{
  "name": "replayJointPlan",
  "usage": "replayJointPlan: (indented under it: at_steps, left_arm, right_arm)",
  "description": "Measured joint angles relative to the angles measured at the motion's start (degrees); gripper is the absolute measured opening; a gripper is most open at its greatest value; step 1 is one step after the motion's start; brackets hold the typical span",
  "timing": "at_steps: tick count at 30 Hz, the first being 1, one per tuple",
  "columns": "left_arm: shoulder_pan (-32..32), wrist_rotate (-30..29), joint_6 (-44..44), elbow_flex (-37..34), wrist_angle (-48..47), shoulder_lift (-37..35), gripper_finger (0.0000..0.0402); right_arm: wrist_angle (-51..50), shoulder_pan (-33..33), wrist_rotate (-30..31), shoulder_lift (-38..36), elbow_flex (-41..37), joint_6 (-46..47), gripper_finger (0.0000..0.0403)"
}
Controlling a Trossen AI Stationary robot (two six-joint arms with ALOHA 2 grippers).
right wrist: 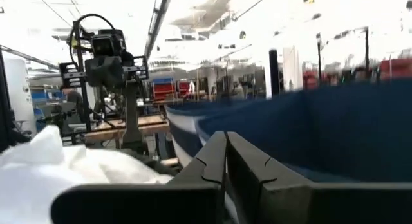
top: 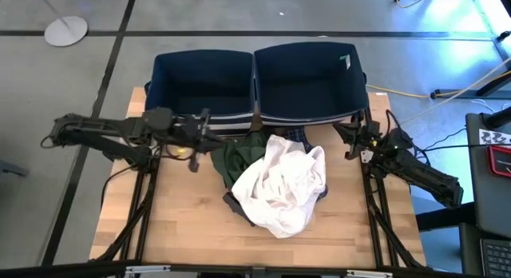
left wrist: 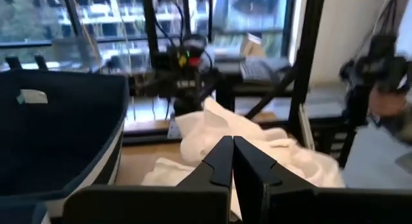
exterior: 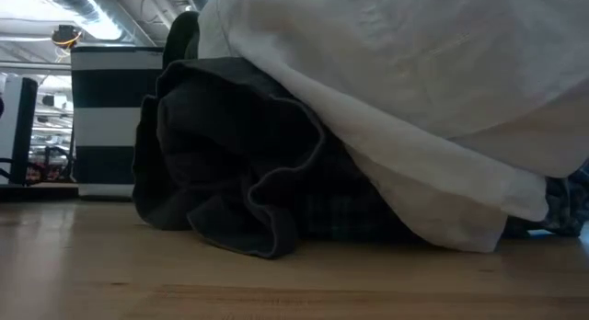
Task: Sort clothes
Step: Put the white polo shirt into the left blue laundry basket
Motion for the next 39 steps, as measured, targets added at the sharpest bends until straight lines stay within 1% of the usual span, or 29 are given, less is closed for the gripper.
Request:
replayJointPlan:
  at_steps: [3,7,10,12,15,17,19,21,24,29,32,35,39]
  left_arm:
    - [-2.55,-0.52,2.25,5.79,-2.35,5.58,0.0000]
    - [-5.09,-0.55,7.38,10.03,0.57,11.35,0.0000]
    - [-6.12,-0.59,11.95,10.47,4.97,14.87,0.0002]
    - [-6.68,-0.61,11.79,10.46,7.43,16.67,0.0003]
    - [-6.79,-0.56,12.82,10.50,13.64,19.20,0.0003]
    - [-6.69,-0.59,12.15,10.48,16.05,20.32,0.0004]
    - [-6.64,-0.73,11.95,10.63,16.54,20.82,0.0011]
    - [-6.66,-0.78,12.17,11.26,16.62,20.90,0.0032]
    - [-7.23,-1.71,12.47,12.08,16.57,20.88,0.0084]
    - [-8.58,-8.68,15.27,13.25,16.22,20.88,0.0188]
    - [-9.17,-12.83,15.25,13.66,16.13,20.88,0.0240]
    - [-9.88,-14.53,14.41,13.80,15.93,20.88,0.0277]
    - [-10.98,-14.58,11.77,13.85,14.35,21.49,0.0302]
  right_arm:
    - [3.93,0.00,0.05,0.00,0.33,-1.74,0.0019]
    - [8.19,-0.01,0.55,0.00,0.33,-1.93,0.0019]
    - [10.15,-0.02,0.55,0.00,0.36,-1.92,0.0019]
    - [11.66,0.00,0.53,0.00,0.36,-1.94,0.0019]
    - [13.38,-0.02,0.61,0.00,0.44,-2.81,0.0019]
    - [13.40,-0.01,0.63,-0.01,0.47,-3.71,0.0019]
    - [13.34,-0.01,0.68,0.00,0.47,-3.86,0.0019]
    - [13.33,-0.01,0.70,0.00,0.47,-3.86,0.0019]
    - [13.32,-0.02,0.70,0.00,0.47,-3.86,0.0019]
    - [13.12,-0.02,0.72,0.00,0.47,-3.86,0.0019]
    - [13.12,-0.02,0.72,0.00,0.47,-3.89,0.0019]
    - [13.18,0.00,1.62,0.00,0.47,-3.98,0.0019]
    - [14.35,-0.01,4.36,0.00,0.49,-4.02,0.0019]
